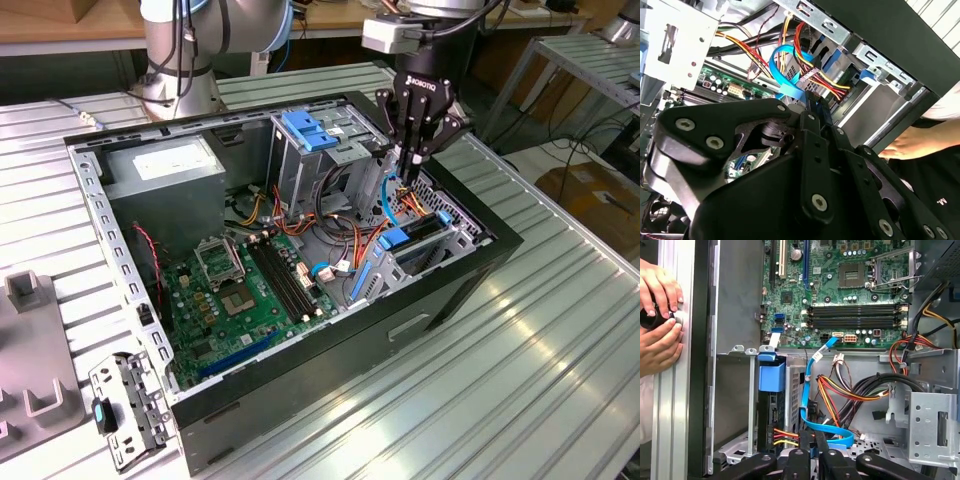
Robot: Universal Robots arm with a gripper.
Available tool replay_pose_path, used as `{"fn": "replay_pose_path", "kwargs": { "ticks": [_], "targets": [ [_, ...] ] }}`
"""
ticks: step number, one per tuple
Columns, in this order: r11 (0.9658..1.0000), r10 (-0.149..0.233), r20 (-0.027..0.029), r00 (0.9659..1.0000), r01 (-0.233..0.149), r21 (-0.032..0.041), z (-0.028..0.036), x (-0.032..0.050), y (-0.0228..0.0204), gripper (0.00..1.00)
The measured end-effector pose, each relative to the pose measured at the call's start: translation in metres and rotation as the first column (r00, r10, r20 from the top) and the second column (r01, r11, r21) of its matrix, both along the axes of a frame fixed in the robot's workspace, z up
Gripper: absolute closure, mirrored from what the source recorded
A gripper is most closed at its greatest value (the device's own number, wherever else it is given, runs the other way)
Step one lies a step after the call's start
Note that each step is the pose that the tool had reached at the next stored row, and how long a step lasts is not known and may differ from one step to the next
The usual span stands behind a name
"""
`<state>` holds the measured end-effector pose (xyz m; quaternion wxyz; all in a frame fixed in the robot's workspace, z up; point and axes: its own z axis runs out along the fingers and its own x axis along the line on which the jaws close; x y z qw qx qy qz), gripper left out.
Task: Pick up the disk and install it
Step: 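Insert the second disk wire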
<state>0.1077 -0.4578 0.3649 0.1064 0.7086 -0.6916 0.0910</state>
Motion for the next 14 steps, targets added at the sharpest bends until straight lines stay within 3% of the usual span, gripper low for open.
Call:
{"fn": "replay_pose_path", "kwargs": {
  "ticks": [5, 11, 14],
  "targets": [
    [1.0000, 0.000, 0.0005, 1.0000, 0.000, -0.0019, -0.0011, -0.0004, -0.0010, 0.84],
    [1.0000, 0.000, 0.0079, 1.0000, 0.000, -0.0010, -0.0028, -0.0103, -0.0019, 0.84],
    [1.0000, 0.000, 0.0085, 1.0000, 0.000, -0.0011, -0.0028, -0.0103, -0.0019, 0.84]
  ]
}}
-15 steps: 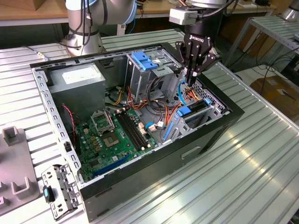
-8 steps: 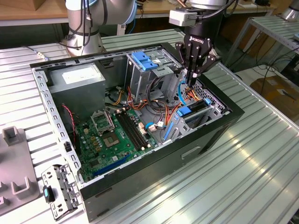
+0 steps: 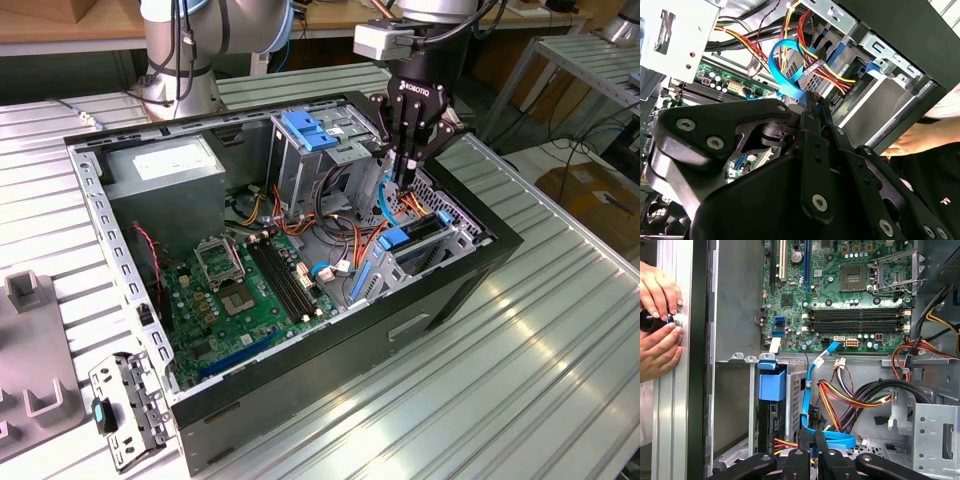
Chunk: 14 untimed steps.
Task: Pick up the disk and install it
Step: 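Insert the second disk wire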
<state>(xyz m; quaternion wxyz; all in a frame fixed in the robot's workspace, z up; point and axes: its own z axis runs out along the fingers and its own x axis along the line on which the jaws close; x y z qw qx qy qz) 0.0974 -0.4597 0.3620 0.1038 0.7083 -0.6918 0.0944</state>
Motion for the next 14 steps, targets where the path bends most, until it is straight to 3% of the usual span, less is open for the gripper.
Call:
{"fn": "replay_pose_path", "kwargs": {
  "ticks": [11, 13, 14],
  "targets": [
    [1.0000, 0.000, 0.0000, 1.0000, 0.000, 0.0000, 0.0000, 0.0000, -0.0001, 0.84],
    [1.0000, 0.001, 0.0002, 1.0000, -0.001, -0.0001, 0.0000, -0.0001, -0.0021, 0.84],
    [1.0000, 0.002, 0.0010, 1.0000, -0.002, 0.0003, -0.0001, -0.0004, -0.0064, 0.84]
  ]
}}
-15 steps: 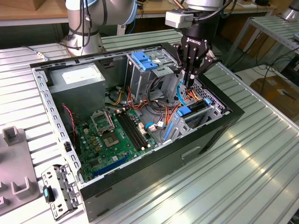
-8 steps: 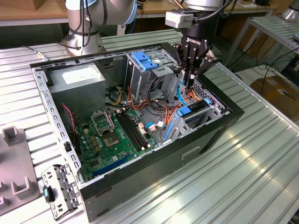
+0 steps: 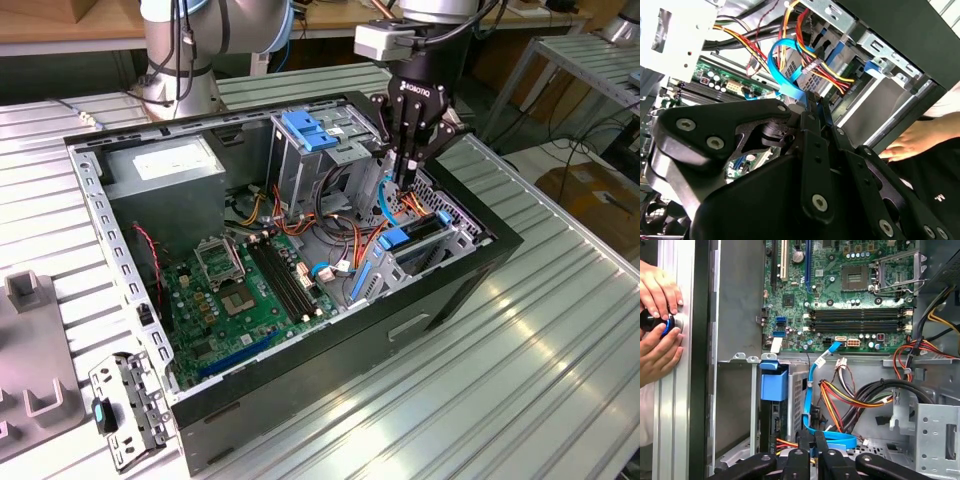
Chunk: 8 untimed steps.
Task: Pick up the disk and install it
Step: 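Insert the second disk wire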
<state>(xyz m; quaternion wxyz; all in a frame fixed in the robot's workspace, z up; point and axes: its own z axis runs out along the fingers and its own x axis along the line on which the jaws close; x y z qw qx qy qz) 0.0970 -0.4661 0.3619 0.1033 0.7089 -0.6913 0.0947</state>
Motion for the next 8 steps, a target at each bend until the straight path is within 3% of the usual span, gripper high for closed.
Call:
{"fn": "replay_pose_path", "kwargs": {
  "ticks": [4, 8],
  "targets": [
    [1.0000, 0.008, 0.0027, 1.0000, -0.008, 0.0013, -0.0009, -0.0014, -0.0086, 0.84],
    [0.9999, 0.015, 0.0082, 0.9998, -0.015, 0.0062, -0.0032, -0.0050, -0.0117, 0.84]
  ]
}}
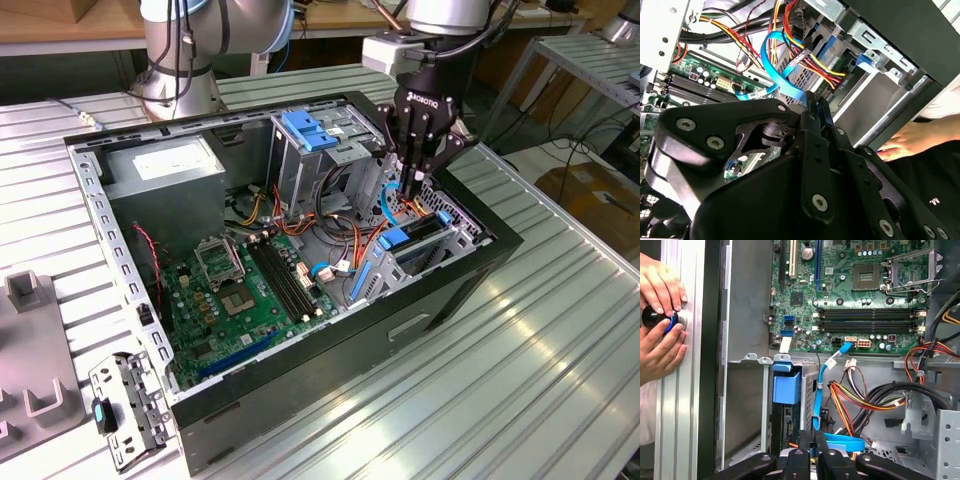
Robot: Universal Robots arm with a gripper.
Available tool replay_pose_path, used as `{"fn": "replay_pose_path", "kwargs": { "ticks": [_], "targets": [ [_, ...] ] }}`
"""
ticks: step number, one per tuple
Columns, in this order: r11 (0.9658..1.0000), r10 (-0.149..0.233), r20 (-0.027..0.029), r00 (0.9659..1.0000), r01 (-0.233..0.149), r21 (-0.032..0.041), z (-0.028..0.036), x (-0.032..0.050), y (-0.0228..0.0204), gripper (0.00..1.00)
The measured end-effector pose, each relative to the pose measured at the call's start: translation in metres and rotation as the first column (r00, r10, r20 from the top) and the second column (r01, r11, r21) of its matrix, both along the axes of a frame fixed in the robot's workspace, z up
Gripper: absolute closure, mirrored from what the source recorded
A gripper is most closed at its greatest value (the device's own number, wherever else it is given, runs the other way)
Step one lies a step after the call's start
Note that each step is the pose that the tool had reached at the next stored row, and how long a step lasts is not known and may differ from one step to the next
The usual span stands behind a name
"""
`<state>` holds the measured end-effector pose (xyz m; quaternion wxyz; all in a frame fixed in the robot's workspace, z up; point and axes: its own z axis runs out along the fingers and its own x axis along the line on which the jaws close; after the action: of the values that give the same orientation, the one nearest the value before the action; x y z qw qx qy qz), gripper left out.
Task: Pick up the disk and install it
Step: 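Insert the second disk wire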
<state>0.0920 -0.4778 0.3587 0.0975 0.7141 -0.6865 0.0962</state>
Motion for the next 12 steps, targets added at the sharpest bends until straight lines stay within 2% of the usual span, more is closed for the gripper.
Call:
{"fn": "replay_pose_path", "kwargs": {
  "ticks": [1, 3, 5, 8, 11, 12],
  "targets": [
    [1.0000, 0.000, 0.0027, 1.0000, 0.000, 0.0010, -0.0003, -0.0019, -0.0004, 0.84],
    [1.0000, 0.000, 0.0159, 0.9999, 0.000, 0.0057, -0.0015, -0.0061, -0.0040, 0.84],
    [0.9999, 0.000, 0.0218, 0.9998, 0.000, 0.0156, -0.0016, -0.0064, -0.0073, 0.84],
    [0.9991, -0.001, 0.0319, 0.9995, -0.001, 0.0416, -0.0021, -0.0070, -0.0139, 0.84],
    [0.9980, -0.002, 0.0389, 0.9992, -0.001, 0.0630, -0.0024, -0.0074, -0.0191, 0.84],
    [0.9973, -0.002, 0.0421, 0.9991, -0.001, 0.0731, -0.0027, -0.0078, -0.0215, 0.84]
  ]
}}
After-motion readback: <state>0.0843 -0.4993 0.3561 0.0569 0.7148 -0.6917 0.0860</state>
